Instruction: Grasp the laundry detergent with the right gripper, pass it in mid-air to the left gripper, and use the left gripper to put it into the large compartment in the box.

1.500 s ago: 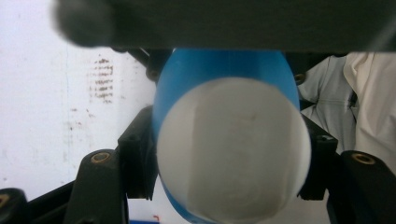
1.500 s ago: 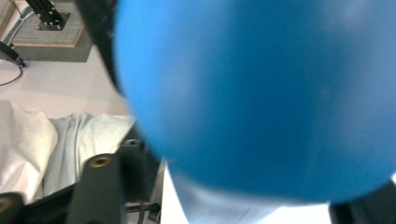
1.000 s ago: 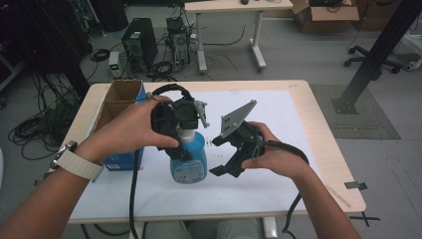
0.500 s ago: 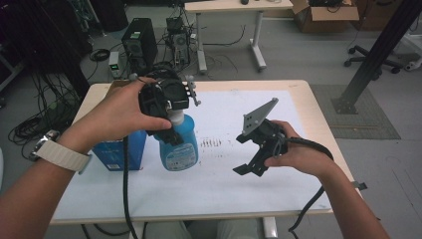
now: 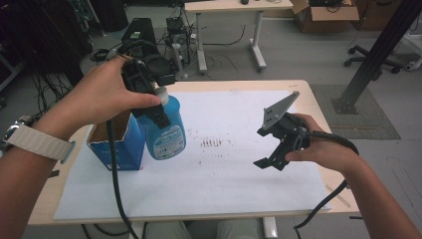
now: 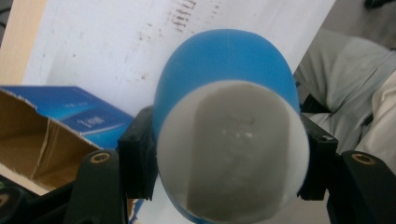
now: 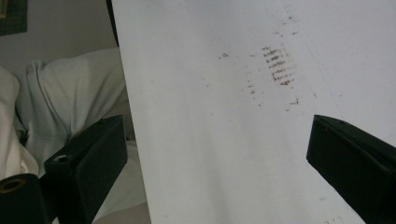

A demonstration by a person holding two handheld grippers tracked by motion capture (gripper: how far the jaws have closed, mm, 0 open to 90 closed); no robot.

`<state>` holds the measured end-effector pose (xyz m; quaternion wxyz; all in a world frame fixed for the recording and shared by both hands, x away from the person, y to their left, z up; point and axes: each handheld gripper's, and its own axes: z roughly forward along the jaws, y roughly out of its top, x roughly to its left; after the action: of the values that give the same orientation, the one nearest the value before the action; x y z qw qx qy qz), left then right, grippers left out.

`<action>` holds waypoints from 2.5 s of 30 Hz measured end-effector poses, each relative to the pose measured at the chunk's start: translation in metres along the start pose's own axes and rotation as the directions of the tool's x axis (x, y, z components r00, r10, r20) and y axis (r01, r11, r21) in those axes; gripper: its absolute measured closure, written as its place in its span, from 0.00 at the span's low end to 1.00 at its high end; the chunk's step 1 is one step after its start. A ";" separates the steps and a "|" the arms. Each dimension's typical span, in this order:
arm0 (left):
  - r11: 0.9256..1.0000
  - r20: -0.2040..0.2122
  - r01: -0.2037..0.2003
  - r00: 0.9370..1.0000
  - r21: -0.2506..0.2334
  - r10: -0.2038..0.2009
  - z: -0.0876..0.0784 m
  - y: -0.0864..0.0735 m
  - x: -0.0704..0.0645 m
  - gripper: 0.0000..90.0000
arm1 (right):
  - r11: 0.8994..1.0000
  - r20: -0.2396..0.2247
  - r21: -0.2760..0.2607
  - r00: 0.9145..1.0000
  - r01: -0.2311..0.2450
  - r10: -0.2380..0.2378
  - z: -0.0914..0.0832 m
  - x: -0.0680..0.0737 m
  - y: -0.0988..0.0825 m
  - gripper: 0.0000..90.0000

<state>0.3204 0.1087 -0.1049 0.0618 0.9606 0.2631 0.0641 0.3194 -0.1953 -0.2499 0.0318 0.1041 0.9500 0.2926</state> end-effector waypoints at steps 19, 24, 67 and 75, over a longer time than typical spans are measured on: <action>0.960 -0.085 0.278 0.957 -0.018 -0.278 -0.038 -0.005 0.029 0.42 | 0.999 0.033 0.034 0.999 0.006 -0.007 -0.018 -0.003 -0.010 0.07; 0.935 -0.092 0.353 0.930 -0.033 -0.355 -0.044 -0.010 0.038 0.42 | 1.000 0.053 0.028 0.999 0.007 -0.008 -0.020 -0.003 -0.013 0.08; 0.662 -0.160 0.742 0.645 -0.105 -0.747 -0.027 -0.062 0.116 0.42 | 0.998 0.021 0.061 1.000 0.021 -0.023 -0.010 -0.011 -0.021 0.08; 0.646 -0.192 0.755 0.621 -0.117 -0.760 -0.009 -0.067 0.127 0.42 | 0.998 0.020 0.069 1.000 0.010 -0.012 -0.010 -0.014 -0.024 0.08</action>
<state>0.3944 0.2319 -0.0949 0.0651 0.7460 0.6472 0.1430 0.3275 -0.2229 -0.2552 0.0394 0.1027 0.9598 0.2584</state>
